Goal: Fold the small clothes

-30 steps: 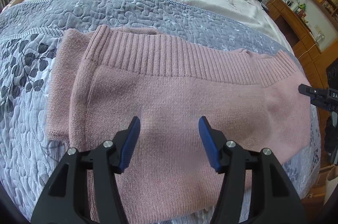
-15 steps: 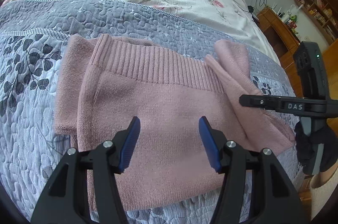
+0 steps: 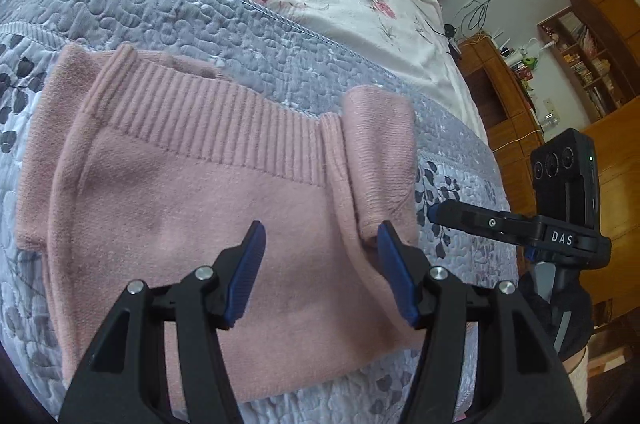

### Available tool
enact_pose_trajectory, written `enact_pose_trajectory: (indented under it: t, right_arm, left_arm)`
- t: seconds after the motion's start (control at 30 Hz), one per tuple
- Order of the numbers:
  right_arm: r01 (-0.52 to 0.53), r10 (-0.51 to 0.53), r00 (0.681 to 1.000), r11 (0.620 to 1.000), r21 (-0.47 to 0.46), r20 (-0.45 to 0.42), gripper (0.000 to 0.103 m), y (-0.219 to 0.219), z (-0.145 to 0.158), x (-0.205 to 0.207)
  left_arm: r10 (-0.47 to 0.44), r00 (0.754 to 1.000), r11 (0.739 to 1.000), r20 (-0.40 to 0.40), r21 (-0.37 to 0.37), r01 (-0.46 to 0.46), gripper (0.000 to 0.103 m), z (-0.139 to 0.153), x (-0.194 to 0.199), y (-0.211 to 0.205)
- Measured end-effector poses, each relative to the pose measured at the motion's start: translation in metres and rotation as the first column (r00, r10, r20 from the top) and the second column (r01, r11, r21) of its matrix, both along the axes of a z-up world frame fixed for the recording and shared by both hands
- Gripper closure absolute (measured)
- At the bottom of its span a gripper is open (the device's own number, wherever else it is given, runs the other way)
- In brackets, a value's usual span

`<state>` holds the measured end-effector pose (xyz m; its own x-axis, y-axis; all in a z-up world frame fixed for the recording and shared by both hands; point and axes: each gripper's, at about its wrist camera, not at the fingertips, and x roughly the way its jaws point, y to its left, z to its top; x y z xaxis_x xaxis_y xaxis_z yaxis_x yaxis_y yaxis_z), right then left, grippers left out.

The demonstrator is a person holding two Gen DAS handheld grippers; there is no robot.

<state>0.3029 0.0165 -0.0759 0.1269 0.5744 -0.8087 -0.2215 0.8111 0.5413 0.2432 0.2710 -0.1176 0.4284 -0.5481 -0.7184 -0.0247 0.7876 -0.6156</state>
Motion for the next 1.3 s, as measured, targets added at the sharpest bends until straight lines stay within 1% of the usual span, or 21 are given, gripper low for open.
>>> enact_pose_trajectory:
  t: [0.07,0.1,0.2,0.27,0.4,0.47,0.57,0.6,0.67,0.7,0.73,0.83,0.9,0.97,1.1,1.2,1.3]
  right_arm:
    - [0.030,-0.028,0.999,0.997,-0.069,0.031,0.053,-0.020,0.003,-0.001]
    - [0.044,-0.041,0.999,0.996,-0.083,0.033,0.053,-0.031,0.002,-0.001]
    - [0.071,-0.070,0.997,0.996,-0.062,0.007,0.053,-0.057,-0.008,-0.005]
    - [0.076,-0.076,0.997,0.994,-0.072,0.003,0.053,-0.069,-0.017,-0.010]
    - [0.084,-0.085,0.996,0.995,-0.048,-0.023,0.053,-0.081,-0.036,-0.020]
    - [0.097,-0.098,0.994,0.995,-0.027,-0.040,0.053,-0.085,-0.045,-0.024]
    - [0.107,-0.108,0.992,0.994,-0.014,-0.062,0.053,-0.087,-0.058,-0.029]
    - [0.108,-0.109,0.992,0.994,-0.013,-0.068,0.053,-0.087,-0.062,-0.031]
    - [0.111,-0.112,0.991,0.994,-0.010,-0.079,0.053,-0.088,-0.067,-0.034]
    - [0.113,-0.114,0.990,0.994,-0.007,-0.082,0.053,-0.088,-0.069,-0.035]
    - [0.115,-0.116,0.990,0.993,-0.006,-0.083,0.053,-0.089,-0.070,-0.037]
    - [0.116,-0.116,0.990,0.993,-0.002,-0.081,0.053,-0.089,-0.069,-0.041]
    - [0.115,-0.115,0.991,0.993,-0.004,-0.074,0.053,-0.089,-0.067,-0.042]
    - [0.112,-0.113,0.991,0.994,-0.007,-0.067,0.053,-0.085,-0.064,-0.042]
    - [0.099,-0.099,0.994,0.995,-0.005,-0.050,0.053,-0.076,-0.056,-0.045]
    - [0.084,-0.085,0.996,0.996,-0.014,-0.038,0.053,-0.067,-0.053,-0.046]
    - [0.073,-0.073,0.997,0.997,-0.009,-0.037,0.053,-0.057,-0.051,-0.047]
  left_arm:
    - [-0.019,1.000,0.999,-0.018,-0.030,0.019,0.042,-0.004,0.010,-0.013]
    - [-0.026,0.999,0.999,-0.030,-0.040,0.025,0.042,-0.007,0.015,-0.020]
    - [-0.031,0.997,0.999,-0.072,-0.043,0.028,0.042,-0.020,0.029,-0.037]
    - [-0.029,0.995,0.998,-0.095,-0.049,0.025,0.042,-0.028,0.037,-0.044]
    - [-0.029,0.991,0.998,-0.130,-0.064,0.020,0.042,-0.041,0.049,-0.055]
    - [-0.028,0.991,0.998,-0.133,-0.066,0.019,0.043,-0.045,0.054,-0.060]
    - [-0.026,0.991,0.998,-0.130,-0.057,0.019,0.046,-0.045,0.061,-0.067]
    - [-0.028,0.991,0.998,-0.131,-0.053,0.021,0.048,-0.045,0.063,-0.070]
    - [-0.021,0.991,0.999,-0.134,-0.037,0.016,0.059,-0.046,0.065,-0.074]
    - [-0.023,0.991,0.999,-0.131,-0.041,0.017,0.071,-0.045,0.065,-0.075]
    - [-0.022,0.992,0.999,-0.122,-0.038,0.018,0.082,-0.043,0.064,-0.076]
    - [-0.025,0.998,1.000,-0.064,-0.019,0.024,0.086,-0.030,0.058,-0.077]
    - [-0.028,0.999,0.999,-0.021,-0.033,0.027,0.086,-0.017,0.052,-0.072]
    - [-0.020,1.000,0.998,0.004,-0.051,0.020,0.086,-0.007,0.047,-0.065]
    - [0.007,0.999,0.996,0.031,-0.088,-0.004,0.087,0.009,0.039,-0.043]
    - [0.042,0.998,0.992,0.042,-0.121,-0.036,0.087,0.018,0.033,-0.017]
    - [0.075,0.995,0.991,0.062,-0.116,-0.068,0.087,0.029,0.025,0.011]
